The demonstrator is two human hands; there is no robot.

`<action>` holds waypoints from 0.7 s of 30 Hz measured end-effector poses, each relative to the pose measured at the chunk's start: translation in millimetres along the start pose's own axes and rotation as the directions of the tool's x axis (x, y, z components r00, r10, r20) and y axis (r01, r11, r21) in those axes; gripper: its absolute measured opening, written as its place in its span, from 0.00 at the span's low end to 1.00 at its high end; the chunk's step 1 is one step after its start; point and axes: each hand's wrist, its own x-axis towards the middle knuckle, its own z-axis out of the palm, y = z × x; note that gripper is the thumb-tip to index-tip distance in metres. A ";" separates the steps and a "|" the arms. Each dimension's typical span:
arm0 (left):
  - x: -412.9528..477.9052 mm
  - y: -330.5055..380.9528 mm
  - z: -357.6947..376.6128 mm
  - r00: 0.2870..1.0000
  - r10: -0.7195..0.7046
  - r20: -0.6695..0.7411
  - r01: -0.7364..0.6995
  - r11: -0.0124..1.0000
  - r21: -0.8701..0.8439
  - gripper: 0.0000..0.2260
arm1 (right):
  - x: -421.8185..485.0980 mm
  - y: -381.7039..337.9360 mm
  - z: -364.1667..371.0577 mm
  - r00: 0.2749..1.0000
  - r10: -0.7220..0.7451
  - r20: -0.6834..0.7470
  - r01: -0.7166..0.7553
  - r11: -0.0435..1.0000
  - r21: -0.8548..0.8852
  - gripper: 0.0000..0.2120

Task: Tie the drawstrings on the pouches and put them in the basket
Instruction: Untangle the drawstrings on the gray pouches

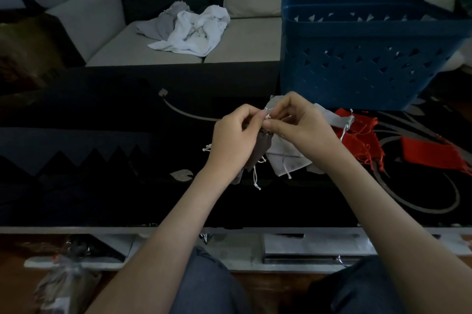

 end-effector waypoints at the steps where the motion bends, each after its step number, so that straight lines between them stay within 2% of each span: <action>1: 0.1 0.5 -0.8 1.000 -0.019 0.013 0.019 1.000 -0.021 0.08 | 0.2 -0.6 -0.6 1.000 -0.020 -0.006 0.020 1.000 -0.003 0.07; 6: -0.3 1.2 -1.8 0.993 -0.089 0.075 0.098 0.987 -0.128 0.09 | -1.0 -3.7 -2.3 0.996 -0.073 -0.044 0.072 0.997 -0.027 0.08; 13: -0.8 -1.5 -4.7 0.993 0.042 0.110 -0.034 0.997 -0.067 0.07 | -0.9 -2.6 -0.3 0.994 -0.092 -0.064 0.092 0.996 -0.001 0.09; 19: -0.1 -1.2 -4.9 0.986 -0.008 0.165 0.044 0.975 -0.218 0.06 | 0.8 -4.0 1.1 0.994 -0.092 -0.063 0.091 0.996 -0.011 0.10; 21: 0.2 -3.3 -4.3 0.984 -0.028 0.178 0.075 0.962 -0.262 0.06 | 0.6 -3.1 2.1 0.995 -0.089 -0.036 0.088 0.995 -0.038 0.08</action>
